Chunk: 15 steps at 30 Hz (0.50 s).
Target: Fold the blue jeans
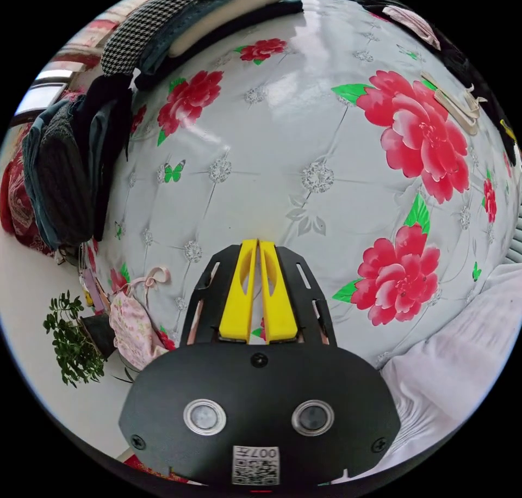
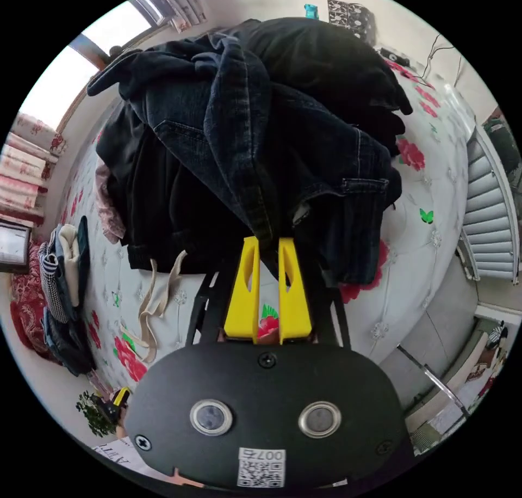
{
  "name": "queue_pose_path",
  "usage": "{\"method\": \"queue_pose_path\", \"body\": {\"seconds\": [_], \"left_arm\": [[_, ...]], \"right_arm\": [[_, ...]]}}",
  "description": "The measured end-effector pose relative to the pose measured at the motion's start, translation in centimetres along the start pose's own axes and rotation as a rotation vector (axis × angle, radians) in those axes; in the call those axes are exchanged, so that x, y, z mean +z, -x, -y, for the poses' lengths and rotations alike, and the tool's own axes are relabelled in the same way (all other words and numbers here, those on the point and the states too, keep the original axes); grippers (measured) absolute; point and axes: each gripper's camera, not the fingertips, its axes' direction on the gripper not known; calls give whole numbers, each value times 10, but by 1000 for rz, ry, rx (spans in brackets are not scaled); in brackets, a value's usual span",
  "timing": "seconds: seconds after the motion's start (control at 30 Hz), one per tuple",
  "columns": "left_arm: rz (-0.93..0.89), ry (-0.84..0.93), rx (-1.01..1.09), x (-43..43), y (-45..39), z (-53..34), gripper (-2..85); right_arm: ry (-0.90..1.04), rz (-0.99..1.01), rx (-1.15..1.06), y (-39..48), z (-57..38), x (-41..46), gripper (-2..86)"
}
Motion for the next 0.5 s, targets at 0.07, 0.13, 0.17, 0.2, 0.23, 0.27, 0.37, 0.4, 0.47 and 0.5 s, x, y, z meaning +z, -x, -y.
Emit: {"method": "queue_pose_path", "body": {"seconds": [0.07,0.13,0.17,0.2,0.23,0.27,0.37,0.4,0.47,0.5], "left_arm": [[-9,30,-59,1,9,5,-9],[-33,24,-131,1,22,1,-7],[-85,11,-149,-1,28,-2,-5],[-141,-8,-140,-5,31,-5,-3],[-267,-79,-131,-16,34,-12,3],[-366,-181,-120,-32,35,-23,23],[-551,-462,-6,-88,26,-57,94],[-588,-510,28,-99,24,-66,105],[-688,-639,155,-138,16,-98,153],[-695,-664,173,-146,16,-107,165]], "right_arm": [[7,157,-38,3,-8,9,17],[-25,397,-131,16,-29,8,5],[-34,451,-162,21,-37,5,4],[-57,540,-224,32,-55,-4,1],[-61,627,-298,46,-73,-15,0],[-58,665,-344,54,-83,-20,-1],[-112,681,-529,95,-138,-57,-2],[-114,723,-602,110,-156,-71,-3],[-79,784,-747,141,-184,-87,-3],[-44,808,-848,167,-204,-94,-3]]}}
